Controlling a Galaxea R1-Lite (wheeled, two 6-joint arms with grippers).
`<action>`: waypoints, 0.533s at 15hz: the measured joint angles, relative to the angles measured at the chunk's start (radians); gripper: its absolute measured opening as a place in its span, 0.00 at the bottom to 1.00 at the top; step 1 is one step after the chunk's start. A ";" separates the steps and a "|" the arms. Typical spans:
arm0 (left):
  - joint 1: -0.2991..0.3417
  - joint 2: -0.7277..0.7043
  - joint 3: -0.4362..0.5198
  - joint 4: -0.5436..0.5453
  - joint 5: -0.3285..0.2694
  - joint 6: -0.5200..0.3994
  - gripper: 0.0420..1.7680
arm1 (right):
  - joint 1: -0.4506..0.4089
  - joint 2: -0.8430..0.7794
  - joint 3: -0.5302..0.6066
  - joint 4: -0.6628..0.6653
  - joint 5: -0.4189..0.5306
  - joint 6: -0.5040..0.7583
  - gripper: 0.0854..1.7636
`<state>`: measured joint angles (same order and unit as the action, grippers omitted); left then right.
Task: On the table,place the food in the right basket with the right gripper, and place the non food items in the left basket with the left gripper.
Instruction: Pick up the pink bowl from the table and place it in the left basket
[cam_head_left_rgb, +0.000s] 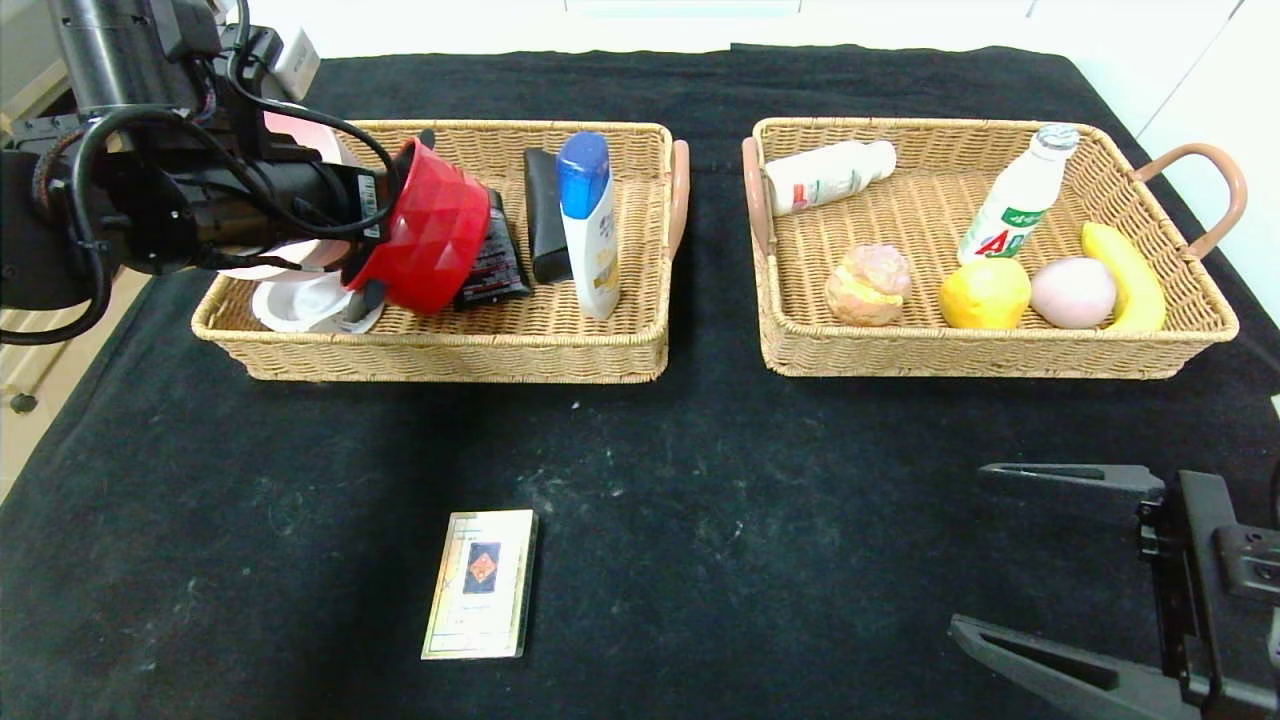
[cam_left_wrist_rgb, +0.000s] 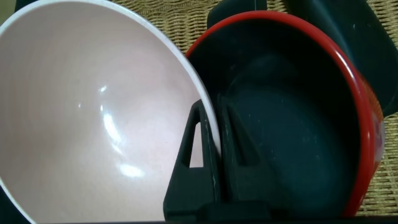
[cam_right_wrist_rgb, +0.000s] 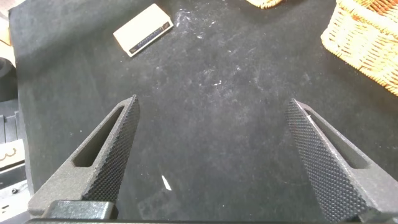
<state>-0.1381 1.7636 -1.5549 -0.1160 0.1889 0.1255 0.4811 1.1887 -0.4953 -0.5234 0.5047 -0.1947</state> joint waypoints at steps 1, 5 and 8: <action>0.000 0.000 0.001 0.001 -0.001 0.001 0.07 | 0.000 0.000 0.000 0.000 0.000 0.000 0.97; -0.001 -0.005 0.014 0.007 -0.011 0.002 0.07 | 0.000 0.000 0.000 0.000 0.000 0.000 0.97; -0.003 -0.011 0.037 0.009 -0.015 0.003 0.12 | 0.000 0.000 0.000 0.000 0.000 0.000 0.97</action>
<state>-0.1413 1.7526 -1.5179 -0.1072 0.1740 0.1287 0.4815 1.1887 -0.4953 -0.5238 0.5047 -0.1951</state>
